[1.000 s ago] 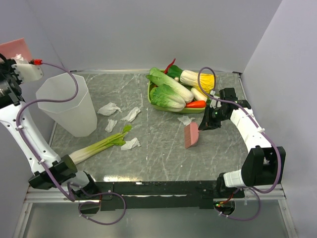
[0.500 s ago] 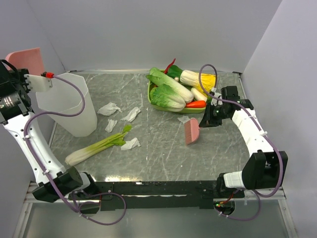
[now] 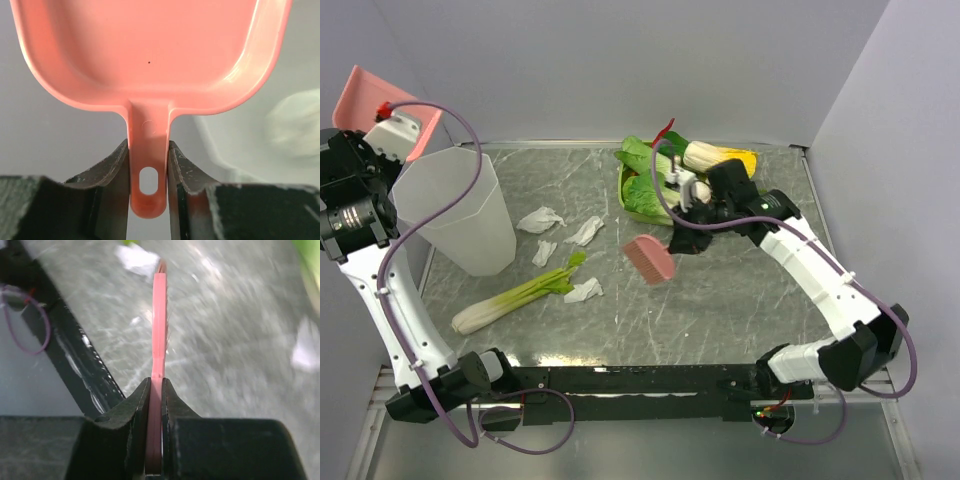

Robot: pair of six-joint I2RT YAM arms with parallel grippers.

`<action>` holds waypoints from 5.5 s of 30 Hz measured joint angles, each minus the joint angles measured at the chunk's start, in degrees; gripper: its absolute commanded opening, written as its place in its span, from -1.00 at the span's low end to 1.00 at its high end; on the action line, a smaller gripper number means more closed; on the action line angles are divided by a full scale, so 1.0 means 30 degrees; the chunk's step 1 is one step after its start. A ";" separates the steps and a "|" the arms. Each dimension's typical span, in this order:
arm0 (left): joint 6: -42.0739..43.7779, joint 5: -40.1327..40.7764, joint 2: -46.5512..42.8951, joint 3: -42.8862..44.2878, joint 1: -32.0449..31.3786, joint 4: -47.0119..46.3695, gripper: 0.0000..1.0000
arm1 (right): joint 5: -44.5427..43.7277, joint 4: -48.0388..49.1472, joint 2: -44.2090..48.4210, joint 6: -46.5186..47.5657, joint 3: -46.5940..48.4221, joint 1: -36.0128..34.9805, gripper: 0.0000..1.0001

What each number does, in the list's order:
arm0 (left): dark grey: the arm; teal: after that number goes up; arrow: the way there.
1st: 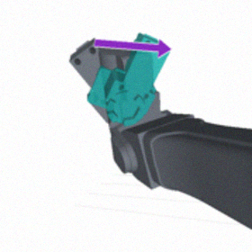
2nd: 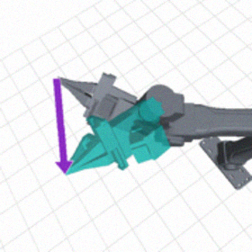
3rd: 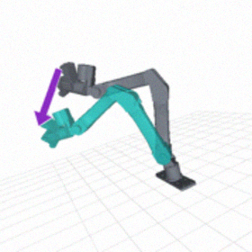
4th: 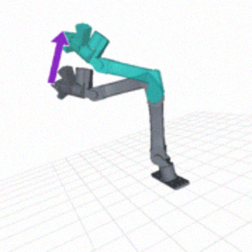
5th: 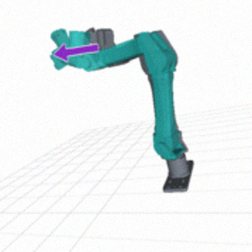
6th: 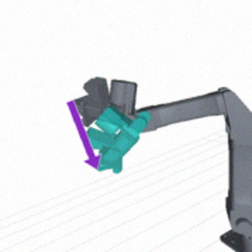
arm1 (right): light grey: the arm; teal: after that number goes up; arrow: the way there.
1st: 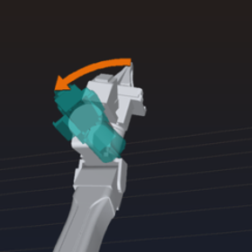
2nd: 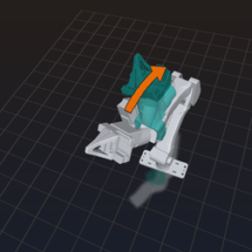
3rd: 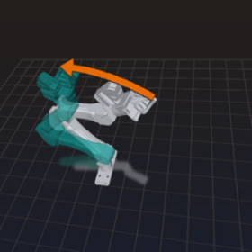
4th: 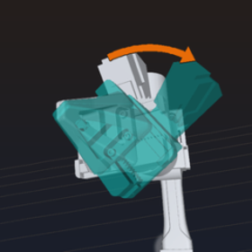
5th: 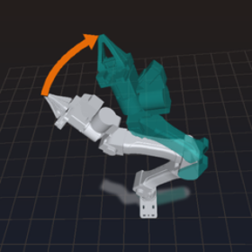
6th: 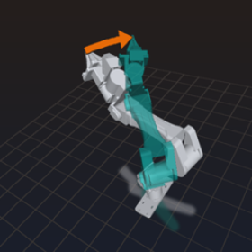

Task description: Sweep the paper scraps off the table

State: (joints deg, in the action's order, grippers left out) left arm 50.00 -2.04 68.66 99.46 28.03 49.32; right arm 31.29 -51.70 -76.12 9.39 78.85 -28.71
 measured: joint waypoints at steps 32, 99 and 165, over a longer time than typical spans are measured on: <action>-1.3070 -0.6732 -0.0459 -0.0554 -0.2535 -0.2055 -0.98 | -0.5588 0.2091 -0.7060 -0.2317 0.1384 -0.3985 -1.00; -0.6907 -1.0499 0.0335 -0.2200 -1.0047 0.2302 -0.98 | -0.7249 0.3315 0.5428 2.0502 -0.8364 -0.1632 -1.00; -0.4153 -0.0066 0.1996 -1.9016 -2.1580 -0.1049 -0.44 | -1.0870 0.1443 0.3694 0.4561 -0.6171 -0.1341 -1.00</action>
State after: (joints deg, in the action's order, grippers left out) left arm 37.54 -2.24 74.65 42.41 -36.71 46.17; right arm -1.32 -47.37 -65.04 23.07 60.34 -32.73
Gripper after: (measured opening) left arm 0.376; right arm 0.162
